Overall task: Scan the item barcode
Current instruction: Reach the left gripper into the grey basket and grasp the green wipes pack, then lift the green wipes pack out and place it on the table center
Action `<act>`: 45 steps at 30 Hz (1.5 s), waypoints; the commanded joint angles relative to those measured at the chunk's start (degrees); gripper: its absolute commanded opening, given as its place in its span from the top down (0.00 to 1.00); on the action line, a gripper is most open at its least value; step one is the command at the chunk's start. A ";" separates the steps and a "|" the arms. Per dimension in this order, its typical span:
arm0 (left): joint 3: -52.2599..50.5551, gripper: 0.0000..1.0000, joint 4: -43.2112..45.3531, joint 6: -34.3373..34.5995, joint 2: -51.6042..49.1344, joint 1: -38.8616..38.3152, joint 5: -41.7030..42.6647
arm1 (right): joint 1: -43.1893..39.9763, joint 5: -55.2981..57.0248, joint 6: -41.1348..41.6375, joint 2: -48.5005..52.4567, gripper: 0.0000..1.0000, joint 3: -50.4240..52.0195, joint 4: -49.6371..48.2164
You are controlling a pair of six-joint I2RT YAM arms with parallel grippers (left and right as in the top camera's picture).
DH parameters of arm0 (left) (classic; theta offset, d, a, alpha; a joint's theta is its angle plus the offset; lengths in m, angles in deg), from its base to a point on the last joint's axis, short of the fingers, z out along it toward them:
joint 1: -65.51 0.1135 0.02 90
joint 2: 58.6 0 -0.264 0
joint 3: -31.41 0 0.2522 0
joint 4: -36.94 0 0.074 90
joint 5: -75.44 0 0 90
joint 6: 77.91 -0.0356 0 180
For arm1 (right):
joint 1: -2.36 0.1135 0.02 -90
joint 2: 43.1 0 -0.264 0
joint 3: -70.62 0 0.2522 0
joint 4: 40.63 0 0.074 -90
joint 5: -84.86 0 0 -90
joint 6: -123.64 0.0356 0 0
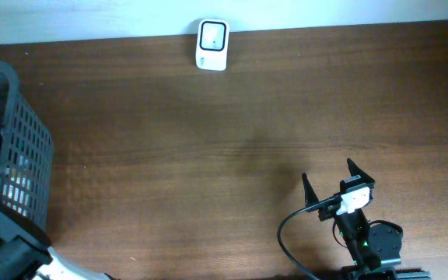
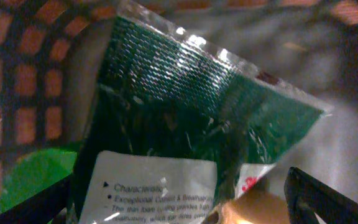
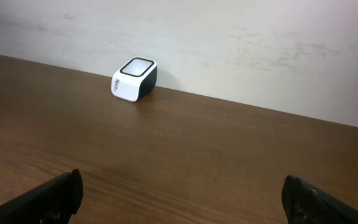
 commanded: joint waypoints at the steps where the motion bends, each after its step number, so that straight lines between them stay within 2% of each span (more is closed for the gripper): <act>1: -1.22 0.10 -2.95 -0.92 -2.05 -0.37 2.95 | 0.35 0.28 0.26 -0.50 0.02 0.28 0.20; 7: -0.59 0.11 -4.13 -0.81 -2.01 0.50 2.01 | 0.35 0.28 0.24 -0.50 0.02 0.28 0.20; 11: 4.48 0.09 -4.42 3.72 0.31 0.50 1.68 | 0.35 0.28 0.26 -0.50 0.02 0.28 0.20; 15: 5.73 0.08 -6.71 4.13 2.67 1.55 0.20 | 0.35 0.28 0.26 -0.50 0.02 0.28 0.20; 24: 2.64 0.01 -3.67 4.11 -3.21 7.06 0.63 | 0.35 0.28 0.26 -0.50 0.02 0.28 0.20; 31: 2.64 0.05 -6.84 4.13 -6.64 6.99 0.79 | 0.35 0.28 0.26 -0.50 0.02 0.28 0.20; 34: 2.64 0.16 -7.89 4.15 -6.71 6.99 0.81 | 0.35 0.28 0.26 -0.50 0.02 0.28 0.20; 35: 2.64 0.25 -8.11 4.15 -6.73 6.99 0.83 | 0.35 0.28 0.26 -0.50 0.02 0.28 0.20; 36: 2.64 0.30 -8.48 4.13 -6.75 6.99 1.27 | 0.35 0.28 0.24 -0.50 0.02 0.28 0.20; 40: 2.64 0.28 -8.92 4.13 -8.81 6.99 1.88 | 0.35 0.28 0.26 -0.50 0.02 0.28 0.20; 41: 2.62 0.31 -9.18 4.15 -9.42 6.99 1.90 | 0.35 0.28 0.26 -0.50 0.02 0.28 0.20; 42: 2.60 0.48 -9.35 4.15 -9.77 6.97 1.90 | 0.35 0.28 0.24 -0.50 0.02 0.28 0.20; 44: 2.60 0.92 -9.35 4.15 -9.73 6.88 1.88 | 0.35 0.28 0.24 -0.50 0.02 0.28 0.20; 45: 2.71 1.00 -9.75 4.17 -9.62 6.88 1.90 | 0.35 0.28 0.26 -0.50 0.02 0.28 0.20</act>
